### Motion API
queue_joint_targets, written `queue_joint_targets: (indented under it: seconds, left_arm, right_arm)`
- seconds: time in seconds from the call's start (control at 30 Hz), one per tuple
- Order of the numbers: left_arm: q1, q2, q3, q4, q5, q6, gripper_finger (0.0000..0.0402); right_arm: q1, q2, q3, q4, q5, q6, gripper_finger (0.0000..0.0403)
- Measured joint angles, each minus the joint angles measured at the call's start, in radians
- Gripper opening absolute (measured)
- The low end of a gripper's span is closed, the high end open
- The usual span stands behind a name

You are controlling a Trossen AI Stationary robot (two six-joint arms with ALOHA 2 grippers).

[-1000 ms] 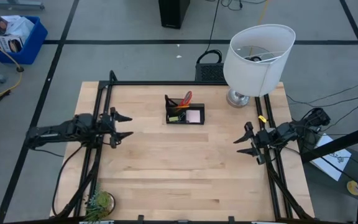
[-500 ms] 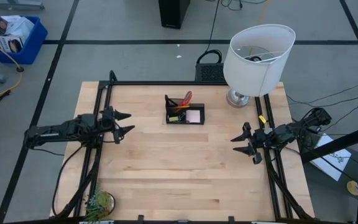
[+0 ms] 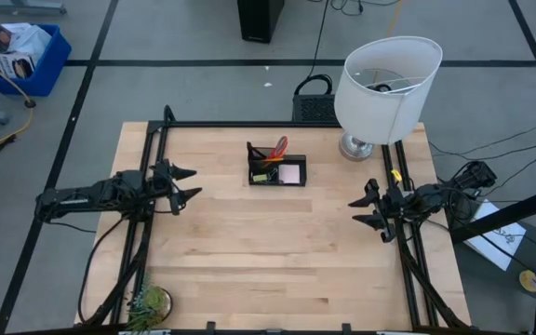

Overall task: Pick and place office supplies into organizer
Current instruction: Return to Home Position

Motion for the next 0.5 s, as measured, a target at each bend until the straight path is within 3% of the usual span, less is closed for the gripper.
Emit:
queue_joint_targets:
  seconds: [0.5]
  left_arm:
    - [0.000,0.000,0.000,0.000,0.000,-0.001,0.0321]
  right_arm:
    - [0.000,0.000,-0.001,0.003,0.000,0.000,0.0168]
